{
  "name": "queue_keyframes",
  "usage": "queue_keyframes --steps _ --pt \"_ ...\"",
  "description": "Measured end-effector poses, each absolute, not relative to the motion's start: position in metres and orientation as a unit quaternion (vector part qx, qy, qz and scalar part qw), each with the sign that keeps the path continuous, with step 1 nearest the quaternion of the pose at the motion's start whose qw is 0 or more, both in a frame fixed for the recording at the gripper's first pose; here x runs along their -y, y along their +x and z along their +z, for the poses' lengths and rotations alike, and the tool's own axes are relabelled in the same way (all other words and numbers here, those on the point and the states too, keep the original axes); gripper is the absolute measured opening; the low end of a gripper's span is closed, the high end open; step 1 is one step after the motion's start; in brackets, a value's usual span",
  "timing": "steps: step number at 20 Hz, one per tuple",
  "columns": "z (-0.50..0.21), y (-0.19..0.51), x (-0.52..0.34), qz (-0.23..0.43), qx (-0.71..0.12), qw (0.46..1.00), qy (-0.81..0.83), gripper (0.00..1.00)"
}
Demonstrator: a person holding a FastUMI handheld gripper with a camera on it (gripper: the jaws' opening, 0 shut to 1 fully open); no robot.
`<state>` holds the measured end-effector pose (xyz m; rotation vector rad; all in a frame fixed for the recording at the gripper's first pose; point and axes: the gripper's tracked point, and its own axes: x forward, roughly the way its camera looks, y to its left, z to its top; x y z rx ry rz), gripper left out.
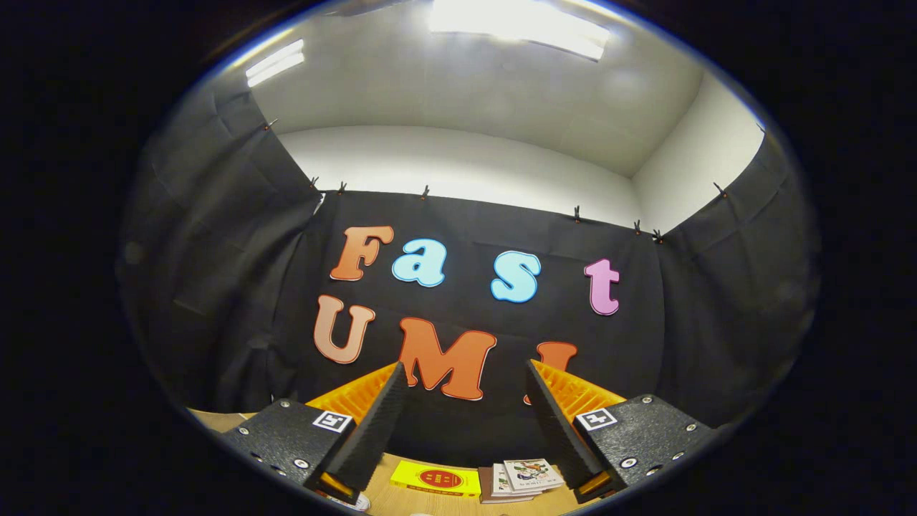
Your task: Open the storage box then place both shoes into the box .Put the left shoe in first, then the right shoe, with the right side of both shoes facing outward in a uniform manner.
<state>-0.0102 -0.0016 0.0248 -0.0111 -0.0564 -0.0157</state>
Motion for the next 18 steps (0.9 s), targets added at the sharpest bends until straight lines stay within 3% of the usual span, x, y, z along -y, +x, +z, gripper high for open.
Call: queue_keyframes --steps 18 --pt "-0.02 0.02 0.012 -0.012 -0.004 1.0 0.011 0.98"
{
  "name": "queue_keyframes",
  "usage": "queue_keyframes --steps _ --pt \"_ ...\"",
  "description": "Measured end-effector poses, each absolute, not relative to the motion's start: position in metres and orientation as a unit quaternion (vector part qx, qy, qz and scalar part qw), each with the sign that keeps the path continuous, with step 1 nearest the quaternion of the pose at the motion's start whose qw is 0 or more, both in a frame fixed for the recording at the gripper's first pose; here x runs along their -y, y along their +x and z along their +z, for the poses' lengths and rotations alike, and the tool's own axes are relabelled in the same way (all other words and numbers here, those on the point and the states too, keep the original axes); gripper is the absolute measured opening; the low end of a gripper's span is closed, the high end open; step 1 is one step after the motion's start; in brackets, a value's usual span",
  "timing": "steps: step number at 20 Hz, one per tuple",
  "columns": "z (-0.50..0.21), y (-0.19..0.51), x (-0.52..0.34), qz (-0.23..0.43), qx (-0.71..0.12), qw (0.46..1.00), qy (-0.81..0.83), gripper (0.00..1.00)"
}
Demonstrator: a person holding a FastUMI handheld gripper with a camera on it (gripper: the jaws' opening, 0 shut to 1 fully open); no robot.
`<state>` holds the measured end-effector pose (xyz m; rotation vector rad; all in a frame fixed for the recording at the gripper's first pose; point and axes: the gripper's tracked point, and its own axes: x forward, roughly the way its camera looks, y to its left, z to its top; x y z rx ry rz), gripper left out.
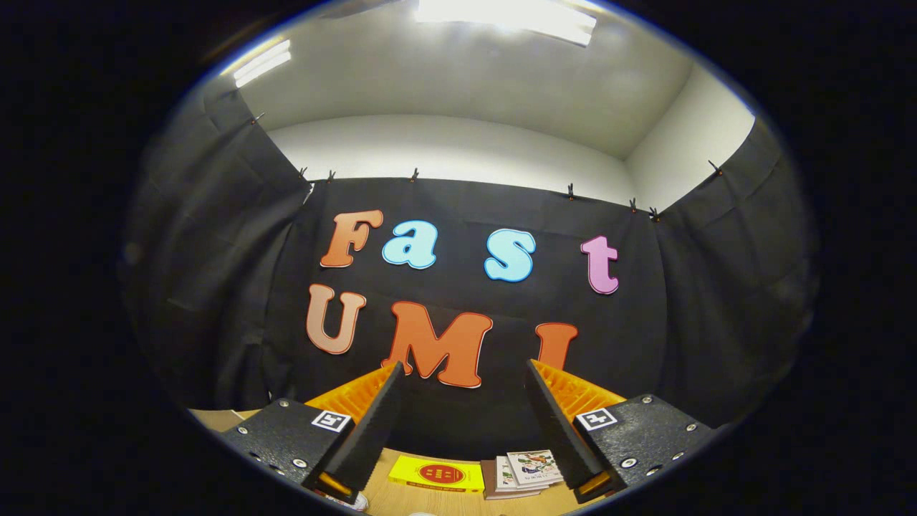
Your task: Open the storage box then place both shoes into the box .Put the left shoe in first, then the right shoe, with the right side of both shoes facing outward in a uniform manner.
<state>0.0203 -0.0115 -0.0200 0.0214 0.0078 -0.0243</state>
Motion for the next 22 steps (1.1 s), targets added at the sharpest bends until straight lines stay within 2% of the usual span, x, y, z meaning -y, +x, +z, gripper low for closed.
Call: queue_keyframes --steps 6,10,16,22 --pt "-0.042 0.025 0.007 -0.014 -0.03 0.999 0.012 0.98" --pt "-0.078 0.02 -0.018 0.017 -0.069 0.997 0.021 0.98" --pt "-0.147 -0.003 -0.089 0.103 -0.167 0.978 0.073 0.98" --pt "-0.235 -0.046 -0.173 0.209 -0.313 0.917 0.13 0.99"
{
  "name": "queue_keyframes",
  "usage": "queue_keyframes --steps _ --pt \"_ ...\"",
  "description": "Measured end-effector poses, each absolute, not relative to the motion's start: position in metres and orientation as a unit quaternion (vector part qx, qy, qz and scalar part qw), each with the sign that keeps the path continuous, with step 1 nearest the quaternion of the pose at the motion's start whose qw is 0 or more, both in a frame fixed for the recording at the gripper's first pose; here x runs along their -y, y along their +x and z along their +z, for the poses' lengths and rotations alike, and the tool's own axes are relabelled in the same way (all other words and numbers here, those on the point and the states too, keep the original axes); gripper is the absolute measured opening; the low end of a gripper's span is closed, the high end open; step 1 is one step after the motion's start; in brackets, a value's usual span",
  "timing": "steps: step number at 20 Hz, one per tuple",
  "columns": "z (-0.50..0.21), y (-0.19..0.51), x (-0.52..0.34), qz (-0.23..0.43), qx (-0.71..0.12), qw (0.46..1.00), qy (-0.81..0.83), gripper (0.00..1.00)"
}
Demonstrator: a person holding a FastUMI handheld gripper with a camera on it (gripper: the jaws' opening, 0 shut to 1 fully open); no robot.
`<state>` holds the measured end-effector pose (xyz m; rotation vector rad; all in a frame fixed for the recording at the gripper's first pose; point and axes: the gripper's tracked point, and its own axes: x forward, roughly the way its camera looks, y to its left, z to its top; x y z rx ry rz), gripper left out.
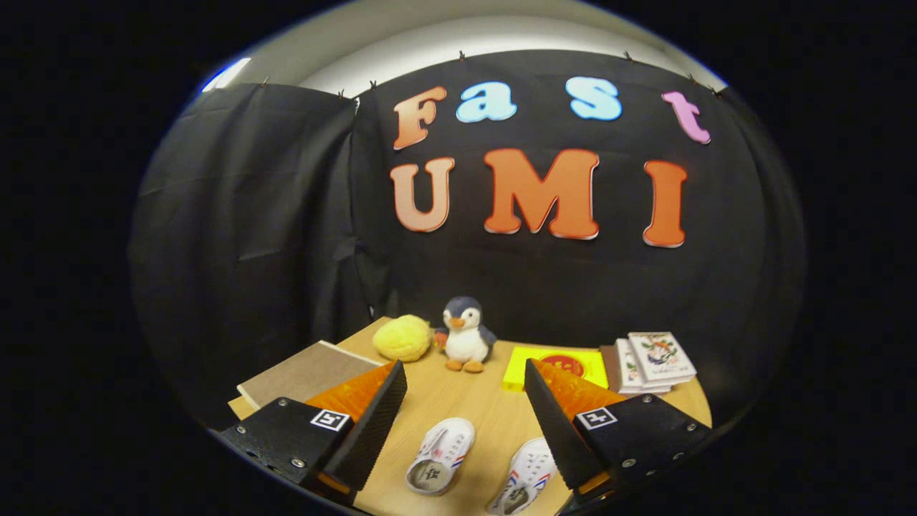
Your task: Open the storage box then place both shoes into the box .Put the left shoe in first, then the right shoe, with the right side of both shoes facing outward in a uniform manner.
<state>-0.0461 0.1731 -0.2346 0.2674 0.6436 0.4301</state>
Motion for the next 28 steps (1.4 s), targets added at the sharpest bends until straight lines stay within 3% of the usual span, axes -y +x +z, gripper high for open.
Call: queue_keyframes --steps 5,10,18,28 --pt "-0.299 -0.103 -0.241 0.271 -0.46 0.812 0.235 0.98" --pt "-0.323 -0.125 -0.286 0.303 -0.525 0.725 0.328 0.97" --pt "-0.333 -0.155 -0.352 0.358 -0.573 0.616 0.405 0.96" --pt "-0.337 -0.16 -0.388 0.363 -0.582 0.542 0.485 0.96"
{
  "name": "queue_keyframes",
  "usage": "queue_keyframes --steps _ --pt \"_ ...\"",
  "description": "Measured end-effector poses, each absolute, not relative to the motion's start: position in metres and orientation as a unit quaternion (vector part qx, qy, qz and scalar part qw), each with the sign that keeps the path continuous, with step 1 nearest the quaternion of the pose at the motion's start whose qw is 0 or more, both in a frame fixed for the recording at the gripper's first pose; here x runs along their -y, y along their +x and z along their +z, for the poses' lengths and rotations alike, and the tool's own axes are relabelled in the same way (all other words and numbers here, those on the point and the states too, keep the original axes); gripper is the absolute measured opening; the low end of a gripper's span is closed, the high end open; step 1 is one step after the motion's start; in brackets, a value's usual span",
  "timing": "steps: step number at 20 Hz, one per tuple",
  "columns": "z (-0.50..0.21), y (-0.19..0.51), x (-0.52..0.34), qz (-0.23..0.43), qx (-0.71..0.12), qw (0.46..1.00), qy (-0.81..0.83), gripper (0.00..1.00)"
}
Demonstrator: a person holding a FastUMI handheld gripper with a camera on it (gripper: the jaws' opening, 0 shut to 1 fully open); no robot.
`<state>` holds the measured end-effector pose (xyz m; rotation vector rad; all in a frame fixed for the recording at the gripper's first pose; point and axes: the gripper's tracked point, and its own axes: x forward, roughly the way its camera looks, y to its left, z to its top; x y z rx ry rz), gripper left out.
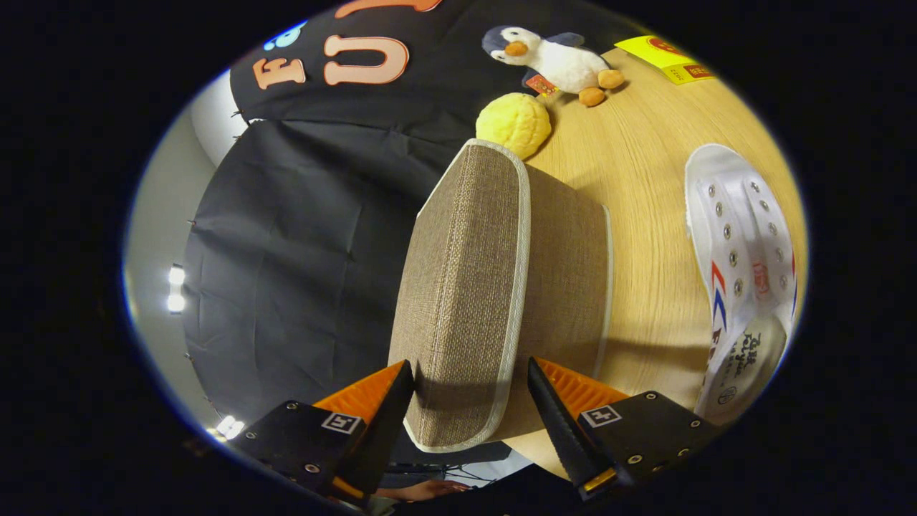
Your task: Open the storage box then place both shoes into the box .Put the left shoe in first, then the right shoe, with the right side of both shoes facing outward in a uniform manner.
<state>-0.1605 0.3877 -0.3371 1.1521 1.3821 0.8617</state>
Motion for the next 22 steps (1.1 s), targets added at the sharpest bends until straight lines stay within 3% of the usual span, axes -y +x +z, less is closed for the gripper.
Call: queue_keyframes --steps 2,4,8,11,22 --pt "-0.331 -0.158 -0.382 0.362 -0.574 0.548 0.489 0.9" --pt "-0.325 -0.155 -0.377 0.357 -0.57 0.55 0.495 0.74" --pt "-0.317 -0.159 -0.364 0.35 -0.58 0.539 0.5 0.66" --pt "-0.311 -0.15 -0.357 0.341 -0.573 0.544 0.51 0.45" --pt "-0.263 -0.106 -0.381 0.317 -0.539 0.512 0.589 0.13"
